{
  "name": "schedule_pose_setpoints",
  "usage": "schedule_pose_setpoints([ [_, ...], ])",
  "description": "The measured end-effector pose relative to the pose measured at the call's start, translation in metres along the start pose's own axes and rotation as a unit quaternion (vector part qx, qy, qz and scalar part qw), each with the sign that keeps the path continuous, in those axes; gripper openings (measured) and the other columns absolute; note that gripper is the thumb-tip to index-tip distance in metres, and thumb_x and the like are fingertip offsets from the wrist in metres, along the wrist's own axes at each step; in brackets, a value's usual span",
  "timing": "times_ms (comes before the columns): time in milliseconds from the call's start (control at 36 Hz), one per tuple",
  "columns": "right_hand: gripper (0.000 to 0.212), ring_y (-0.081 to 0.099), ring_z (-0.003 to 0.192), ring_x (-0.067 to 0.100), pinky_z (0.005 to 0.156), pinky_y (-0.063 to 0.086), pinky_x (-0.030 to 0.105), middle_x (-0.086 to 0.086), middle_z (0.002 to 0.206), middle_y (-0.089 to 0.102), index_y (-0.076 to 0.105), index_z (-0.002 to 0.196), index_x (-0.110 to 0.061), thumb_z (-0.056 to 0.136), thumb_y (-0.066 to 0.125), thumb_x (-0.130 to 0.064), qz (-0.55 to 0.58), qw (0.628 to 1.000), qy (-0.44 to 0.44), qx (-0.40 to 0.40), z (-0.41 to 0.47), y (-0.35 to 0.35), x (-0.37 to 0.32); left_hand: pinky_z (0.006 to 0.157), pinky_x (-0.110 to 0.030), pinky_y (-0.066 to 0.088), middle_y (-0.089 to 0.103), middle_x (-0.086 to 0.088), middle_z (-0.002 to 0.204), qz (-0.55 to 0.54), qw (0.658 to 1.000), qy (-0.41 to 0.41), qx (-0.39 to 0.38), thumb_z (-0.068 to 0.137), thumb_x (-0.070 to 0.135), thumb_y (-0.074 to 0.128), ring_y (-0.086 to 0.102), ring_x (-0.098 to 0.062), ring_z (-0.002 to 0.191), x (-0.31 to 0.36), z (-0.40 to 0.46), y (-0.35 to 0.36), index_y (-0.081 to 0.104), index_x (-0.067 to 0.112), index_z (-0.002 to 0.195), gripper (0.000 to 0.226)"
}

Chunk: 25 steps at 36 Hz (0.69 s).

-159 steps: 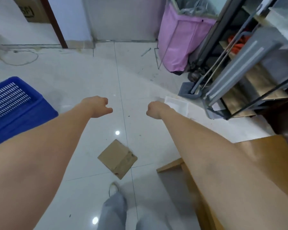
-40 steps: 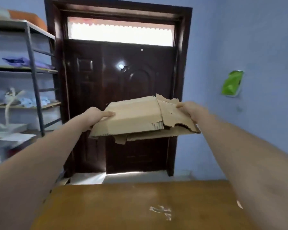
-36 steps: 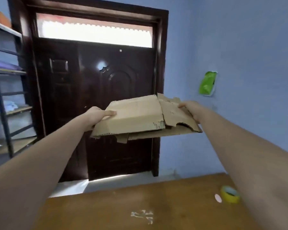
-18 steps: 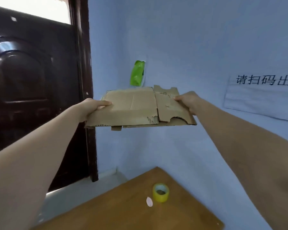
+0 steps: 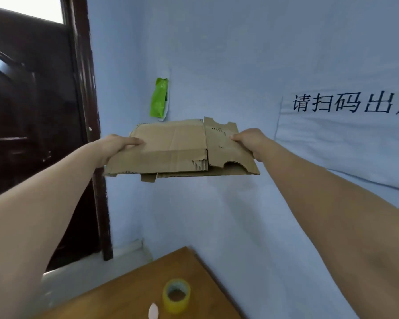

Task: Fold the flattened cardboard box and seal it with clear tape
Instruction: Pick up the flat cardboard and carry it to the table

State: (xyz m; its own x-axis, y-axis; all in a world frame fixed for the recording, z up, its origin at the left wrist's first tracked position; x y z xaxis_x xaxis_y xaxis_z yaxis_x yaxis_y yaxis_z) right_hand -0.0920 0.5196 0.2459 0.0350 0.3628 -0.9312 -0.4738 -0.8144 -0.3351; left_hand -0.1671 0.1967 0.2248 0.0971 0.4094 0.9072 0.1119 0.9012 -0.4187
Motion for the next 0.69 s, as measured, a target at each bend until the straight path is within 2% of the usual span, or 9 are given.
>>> schedule_pose_setpoints([
  [111,0.033,0.058,0.093,0.024,0.076,0.049,0.032,0.011,0.112,0.061,0.055,0.115,-0.003,0.089,0.063,-0.022,0.009,0.999,-0.021,-0.049,0.029,-0.007,0.005,0.068,-0.038,0.051,0.065,-0.014,0.089,-0.01,0.998,-0.034,0.046,0.075,0.045,0.072,0.062,-0.029,0.075,0.008,-0.006,0.018,0.065,0.002,0.105,0.052],
  [194,0.038,0.059,0.099,0.026,0.078,0.048,0.034,0.012,0.116,0.061,0.056,0.117,-0.003,0.089,0.063,-0.026,0.0,0.995,-0.027,-0.092,0.049,-0.002,0.006,0.06,-0.034,0.048,0.065,-0.013,0.089,0.004,0.995,-0.055,0.082,0.077,0.045,0.071,0.062,-0.027,0.074,0.01,-0.011,0.02,0.064,0.003,0.105,0.051],
  [278,0.041,0.058,0.101,0.027,0.076,0.046,0.034,0.013,0.118,0.06,0.054,0.12,-0.001,0.089,0.062,-0.028,0.009,0.99,-0.042,-0.136,0.069,0.013,0.009,0.072,-0.04,0.052,0.066,-0.016,0.098,0.004,0.991,-0.062,0.115,0.077,0.043,0.072,0.063,-0.03,0.079,0.008,-0.016,0.015,0.064,0.002,0.106,0.051],
  [361,0.036,0.058,0.09,0.023,0.066,0.046,0.03,0.012,0.112,0.061,0.055,0.118,-0.001,0.092,0.059,-0.025,0.013,0.982,-0.047,-0.183,0.08,0.035,0.016,0.082,-0.04,0.051,0.067,-0.015,0.104,0.015,0.986,-0.072,0.148,0.076,0.042,0.073,0.065,-0.029,0.086,0.001,-0.024,0.008,0.065,0.005,0.105,0.048],
  [389,0.035,0.058,0.09,0.023,0.065,0.047,0.029,0.012,0.112,0.062,0.056,0.118,-0.002,0.092,0.059,-0.025,0.015,0.98,-0.045,-0.196,0.084,0.044,0.019,0.081,-0.039,0.052,0.068,-0.014,0.104,0.017,0.985,-0.077,0.156,0.075,0.042,0.073,0.065,-0.028,0.085,-0.001,-0.026,0.005,0.066,0.006,0.104,0.047],
  [500,0.035,0.063,0.098,0.026,0.08,0.051,0.033,0.013,0.114,0.064,0.057,0.118,-0.004,0.091,0.058,-0.027,0.024,0.97,-0.049,-0.239,0.093,0.079,0.022,0.066,-0.032,0.05,0.067,-0.009,0.093,0.024,0.977,-0.102,0.185,0.078,0.042,0.071,0.063,-0.023,0.076,-0.016,-0.034,-0.008,0.064,0.007,0.103,0.044],
  [528,0.036,0.063,0.097,0.026,0.079,0.051,0.033,0.013,0.114,0.064,0.057,0.118,-0.003,0.091,0.058,-0.027,0.029,0.967,-0.053,-0.249,0.094,0.089,0.022,0.065,-0.032,0.05,0.066,-0.008,0.093,0.025,0.975,-0.106,0.191,0.078,0.041,0.071,0.063,-0.022,0.075,-0.02,-0.036,-0.012,0.063,0.007,0.104,0.044],
  [639,0.038,0.06,0.075,0.014,0.058,0.046,0.024,0.011,0.11,0.063,0.054,0.123,0.0,0.093,0.056,-0.022,0.052,0.956,-0.07,-0.281,0.096,0.126,0.018,0.067,-0.03,0.049,0.064,-0.004,0.094,0.021,0.966,-0.118,0.231,0.079,0.043,0.07,0.062,-0.019,0.079,-0.039,-0.039,-0.029,0.058,0.009,0.109,0.047],
  [694,0.04,0.059,0.073,0.012,0.055,0.045,0.022,0.012,0.113,0.062,0.051,0.126,0.0,0.094,0.056,-0.021,0.053,0.953,-0.071,-0.29,0.098,0.146,0.018,0.068,-0.029,0.048,0.064,-0.003,0.093,0.018,0.962,-0.123,0.241,0.079,0.044,0.069,0.061,-0.018,0.079,-0.052,-0.039,-0.036,0.058,0.009,0.108,0.047],
])
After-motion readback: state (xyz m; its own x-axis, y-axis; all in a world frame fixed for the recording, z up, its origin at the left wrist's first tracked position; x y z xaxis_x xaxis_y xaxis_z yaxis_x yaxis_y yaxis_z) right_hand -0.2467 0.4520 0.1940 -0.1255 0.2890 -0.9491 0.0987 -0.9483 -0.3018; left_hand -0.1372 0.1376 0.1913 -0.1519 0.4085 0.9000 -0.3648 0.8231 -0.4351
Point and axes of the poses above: each hand's wrist, its own z-axis towards the middle knuckle, its own y-axis out of the palm, x = y × z, the point moved 1 cm from there along z, towards the middle knuckle
